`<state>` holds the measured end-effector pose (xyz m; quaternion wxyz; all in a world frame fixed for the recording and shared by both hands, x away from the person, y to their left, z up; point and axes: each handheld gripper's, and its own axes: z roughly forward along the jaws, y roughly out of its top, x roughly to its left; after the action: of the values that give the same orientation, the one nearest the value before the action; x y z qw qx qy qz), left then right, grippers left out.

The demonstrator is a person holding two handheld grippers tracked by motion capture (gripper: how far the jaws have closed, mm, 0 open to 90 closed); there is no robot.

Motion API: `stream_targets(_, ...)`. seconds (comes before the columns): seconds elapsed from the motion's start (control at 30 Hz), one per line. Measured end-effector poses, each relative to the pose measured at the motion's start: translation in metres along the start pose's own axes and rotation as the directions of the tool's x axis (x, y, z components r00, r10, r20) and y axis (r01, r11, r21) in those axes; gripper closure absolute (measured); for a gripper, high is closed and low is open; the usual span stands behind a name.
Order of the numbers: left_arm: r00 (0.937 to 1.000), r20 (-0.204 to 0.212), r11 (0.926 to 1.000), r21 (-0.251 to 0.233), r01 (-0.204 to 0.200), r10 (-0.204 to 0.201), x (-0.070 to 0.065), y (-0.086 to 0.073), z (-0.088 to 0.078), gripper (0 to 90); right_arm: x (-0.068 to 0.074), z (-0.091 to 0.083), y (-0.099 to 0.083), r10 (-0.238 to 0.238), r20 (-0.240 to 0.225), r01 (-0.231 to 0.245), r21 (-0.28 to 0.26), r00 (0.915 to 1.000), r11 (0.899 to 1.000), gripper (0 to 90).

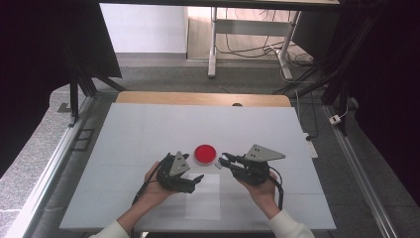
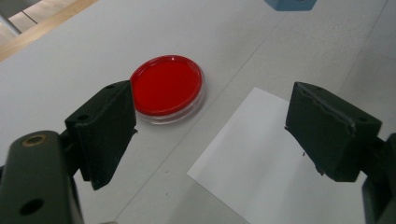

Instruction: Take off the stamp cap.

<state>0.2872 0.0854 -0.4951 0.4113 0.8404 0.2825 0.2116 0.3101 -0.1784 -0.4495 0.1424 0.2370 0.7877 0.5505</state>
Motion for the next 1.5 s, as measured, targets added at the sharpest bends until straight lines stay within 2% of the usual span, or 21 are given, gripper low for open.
stream_targets(0.1, 1.0, 0.006, 1.0, 0.002, -0.007, 0.007, -0.001, 0.002, 0.002, 16.5, 0.0, 0.0, -0.001, 0.001, 0.007, -0.001, -0.007, 1.0, 1.0, 74.6)
stream_targets(0.23, 0.9999, 0.014, 1.0, -0.001, -0.002, 0.002, -0.003, 0.004, 0.005, 16.7, 0.001, -0.001, -0.001, -0.014, 0.013, 0.015, -0.04, 0.9998, 0.999, 74.6)
stream_targets(0.37, 0.9997, 0.022, 1.0, -0.005, 0.006, -0.006, -0.003, 0.006, 0.008, 16.8, 0.002, -0.001, -0.001, -0.022, 0.016, 0.022, -0.051, 0.9996, 0.998, 74.6)
stream_targets(0.9, 0.9994, 0.033, 0.9999, -0.013, 0.007, -0.007, -0.007, 0.013, 0.018, 17.7, 0.004, 0.005, -0.003, -0.009, 0.012, 0.009, -0.039, 0.9999, 0.999, 74.6)
stream_targets(1.23, 0.9996, 0.023, 0.9996, -0.02, 0.02, -0.019, -0.009, 0.017, 0.024, 20.4, 0.004, 0.008, -0.005, 0.01, 0.022, -0.009, -0.042, 0.9997, 0.999, 74.5)
stream_targets(1.5, 0.9997, 0.022, 0.9996, -0.025, 0.012, -0.011, -0.014, 0.021, 0.029, 21.9, 0.005, 0.011, -0.005, 0.015, 0.025, -0.014, -0.044, 0.9996, 0.999, 74.6)
